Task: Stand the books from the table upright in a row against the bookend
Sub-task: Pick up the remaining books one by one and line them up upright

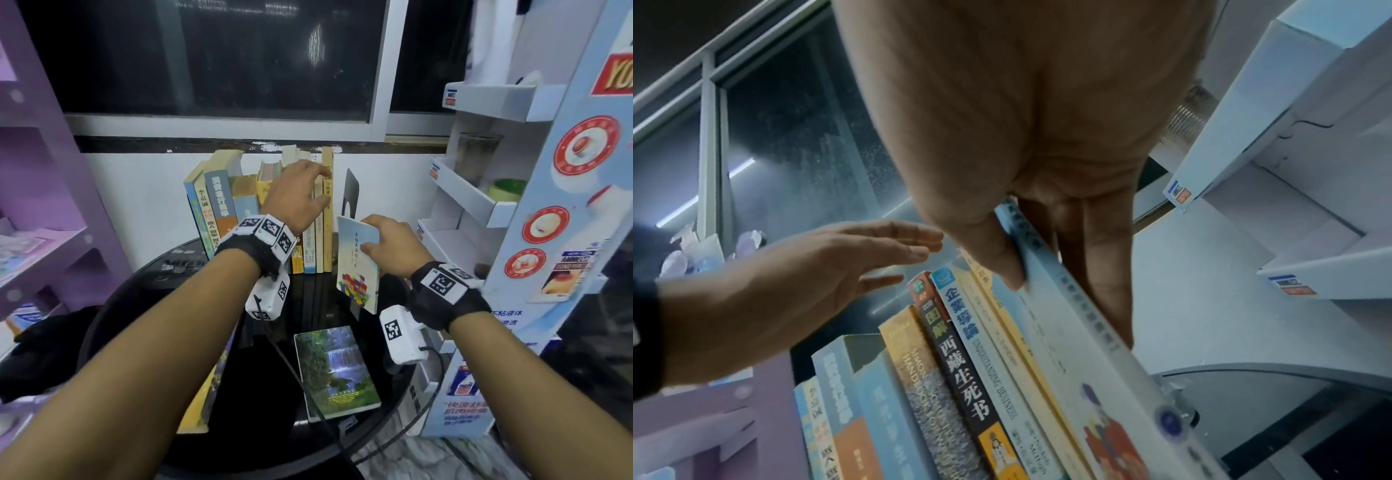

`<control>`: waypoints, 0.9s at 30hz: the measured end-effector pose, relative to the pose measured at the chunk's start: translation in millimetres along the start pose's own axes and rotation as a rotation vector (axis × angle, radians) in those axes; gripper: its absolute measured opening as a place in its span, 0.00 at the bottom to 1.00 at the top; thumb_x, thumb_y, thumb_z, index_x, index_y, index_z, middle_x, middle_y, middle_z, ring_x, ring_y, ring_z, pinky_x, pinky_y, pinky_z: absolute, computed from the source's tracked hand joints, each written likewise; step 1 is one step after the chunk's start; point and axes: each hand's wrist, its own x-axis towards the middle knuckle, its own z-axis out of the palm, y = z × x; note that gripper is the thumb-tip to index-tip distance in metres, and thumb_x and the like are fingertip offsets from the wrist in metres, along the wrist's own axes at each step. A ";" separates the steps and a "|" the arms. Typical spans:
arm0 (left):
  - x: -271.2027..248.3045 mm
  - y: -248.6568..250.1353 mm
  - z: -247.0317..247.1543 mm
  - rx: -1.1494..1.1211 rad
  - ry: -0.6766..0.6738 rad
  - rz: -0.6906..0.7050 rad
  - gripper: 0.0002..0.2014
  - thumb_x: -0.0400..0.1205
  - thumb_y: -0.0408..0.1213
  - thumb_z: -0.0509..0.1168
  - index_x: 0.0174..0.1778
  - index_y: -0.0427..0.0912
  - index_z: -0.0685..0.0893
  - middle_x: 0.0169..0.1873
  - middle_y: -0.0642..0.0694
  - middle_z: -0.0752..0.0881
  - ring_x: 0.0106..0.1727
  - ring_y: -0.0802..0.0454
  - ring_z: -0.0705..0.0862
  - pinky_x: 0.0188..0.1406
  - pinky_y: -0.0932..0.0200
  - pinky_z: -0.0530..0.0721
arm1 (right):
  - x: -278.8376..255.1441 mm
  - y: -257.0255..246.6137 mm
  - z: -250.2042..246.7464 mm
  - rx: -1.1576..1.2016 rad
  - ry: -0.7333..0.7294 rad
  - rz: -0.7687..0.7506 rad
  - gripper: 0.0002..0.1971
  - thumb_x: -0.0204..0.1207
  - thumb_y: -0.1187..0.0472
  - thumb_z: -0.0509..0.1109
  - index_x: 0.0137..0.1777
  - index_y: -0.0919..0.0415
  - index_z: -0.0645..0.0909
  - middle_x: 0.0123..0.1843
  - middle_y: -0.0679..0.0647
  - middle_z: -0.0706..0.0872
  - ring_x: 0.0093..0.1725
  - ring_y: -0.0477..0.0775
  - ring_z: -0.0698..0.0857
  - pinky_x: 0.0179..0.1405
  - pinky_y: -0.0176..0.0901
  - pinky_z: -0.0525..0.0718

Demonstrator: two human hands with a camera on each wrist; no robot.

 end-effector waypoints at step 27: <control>53.5 -30.2 33.5 0.290 -0.012 0.080 0.26 0.80 0.50 0.63 0.76 0.54 0.70 0.72 0.53 0.77 0.72 0.51 0.75 0.72 0.47 0.60 | 89.0 5.7 47.9 0.024 0.113 0.087 0.18 0.82 0.61 0.63 0.72 0.59 0.72 0.61 0.67 0.83 0.58 0.68 0.83 0.60 0.57 0.83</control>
